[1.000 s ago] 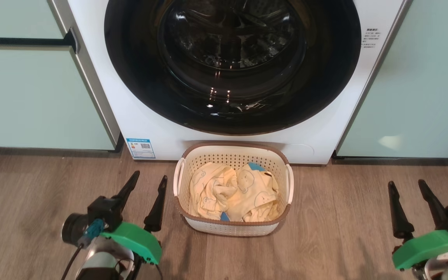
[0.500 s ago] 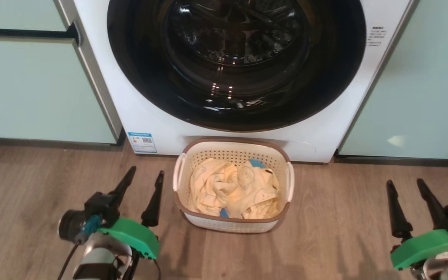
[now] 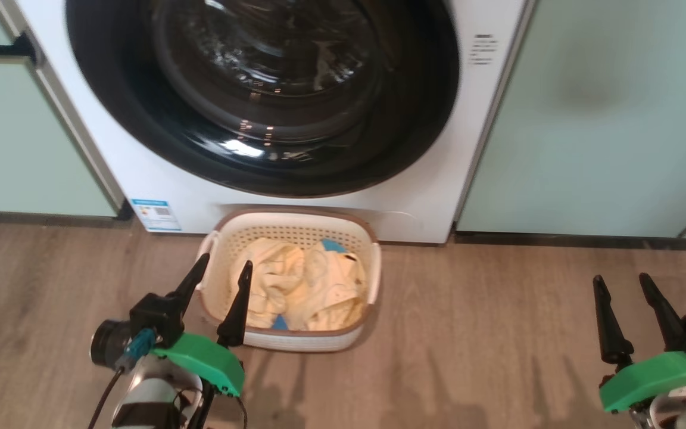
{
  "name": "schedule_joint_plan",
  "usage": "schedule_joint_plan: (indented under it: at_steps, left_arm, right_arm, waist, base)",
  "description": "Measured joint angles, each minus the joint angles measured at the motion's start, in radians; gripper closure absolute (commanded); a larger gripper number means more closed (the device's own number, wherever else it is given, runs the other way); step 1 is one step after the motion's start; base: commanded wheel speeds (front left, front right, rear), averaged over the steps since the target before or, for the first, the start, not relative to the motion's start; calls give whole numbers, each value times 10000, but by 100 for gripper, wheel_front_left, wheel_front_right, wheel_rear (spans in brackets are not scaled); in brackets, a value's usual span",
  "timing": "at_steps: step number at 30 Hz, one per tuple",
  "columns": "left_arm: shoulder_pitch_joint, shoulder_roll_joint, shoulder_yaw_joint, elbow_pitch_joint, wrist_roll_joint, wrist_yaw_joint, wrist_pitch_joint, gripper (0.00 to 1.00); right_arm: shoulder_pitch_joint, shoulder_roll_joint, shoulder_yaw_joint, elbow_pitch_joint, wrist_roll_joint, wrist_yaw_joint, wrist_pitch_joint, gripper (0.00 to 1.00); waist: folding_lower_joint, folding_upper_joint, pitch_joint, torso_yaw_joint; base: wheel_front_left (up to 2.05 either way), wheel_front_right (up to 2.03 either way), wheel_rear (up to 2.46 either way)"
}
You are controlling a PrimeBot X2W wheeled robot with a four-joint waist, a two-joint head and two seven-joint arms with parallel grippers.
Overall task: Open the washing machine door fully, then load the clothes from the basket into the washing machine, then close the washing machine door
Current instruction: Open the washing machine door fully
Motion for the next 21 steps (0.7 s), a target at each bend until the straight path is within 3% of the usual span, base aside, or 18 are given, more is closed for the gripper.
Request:
schedule_joint_plan:
  at_steps: [10,21]
  left_arm:
    - [-35,-59,-102,-138,-44,-27,-10,0]
    - [-47,-56,-88,-96,-46,-82,-10,0]
  right_arm:
    - [-3,-67,-36,-17,88,0,0,0]
    - [-4,-63,-27,-54,178,0,0,0]
  waist:
    - [0,0,61,-7]
    - [0,0,93,-11]
  base:
    - [82,83,-166]
    - [11,11,-22]
